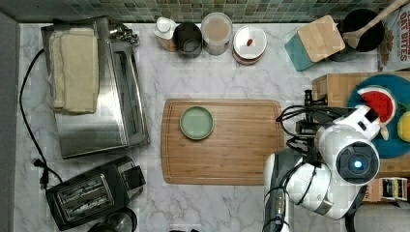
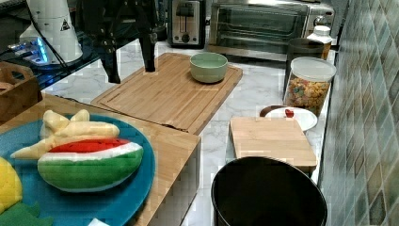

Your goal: Open the drawer.

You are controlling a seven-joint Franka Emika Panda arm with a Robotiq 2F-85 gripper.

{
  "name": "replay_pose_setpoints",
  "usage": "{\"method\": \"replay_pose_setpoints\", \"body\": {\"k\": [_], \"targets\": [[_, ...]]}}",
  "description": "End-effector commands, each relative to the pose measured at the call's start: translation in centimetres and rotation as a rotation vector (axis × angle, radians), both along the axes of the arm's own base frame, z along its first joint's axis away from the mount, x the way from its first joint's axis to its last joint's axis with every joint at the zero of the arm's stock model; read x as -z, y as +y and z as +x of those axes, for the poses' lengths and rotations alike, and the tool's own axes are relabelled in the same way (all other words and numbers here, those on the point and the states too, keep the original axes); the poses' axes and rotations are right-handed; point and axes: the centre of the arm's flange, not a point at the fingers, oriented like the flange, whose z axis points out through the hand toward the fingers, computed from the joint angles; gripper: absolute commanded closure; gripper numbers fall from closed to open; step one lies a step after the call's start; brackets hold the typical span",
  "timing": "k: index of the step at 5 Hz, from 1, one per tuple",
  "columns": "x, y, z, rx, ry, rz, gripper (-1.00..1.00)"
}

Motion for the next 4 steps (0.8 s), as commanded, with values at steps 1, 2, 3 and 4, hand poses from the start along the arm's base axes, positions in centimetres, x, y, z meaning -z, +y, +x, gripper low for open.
{"method": "replay_pose_setpoints", "body": {"k": [1,2,3,4], "targets": [[5.2,1.5,-2.5,-0.092,0.087,0.043,-1.0],[6.6,0.6,-3.1,-0.092,0.07,0.038,-1.0],[8.2,-0.4,-3.1,-0.1,0.068,0.029,-1.0],[10.1,-0.5,-3.1,-0.073,0.046,0.044,-1.0]]}}
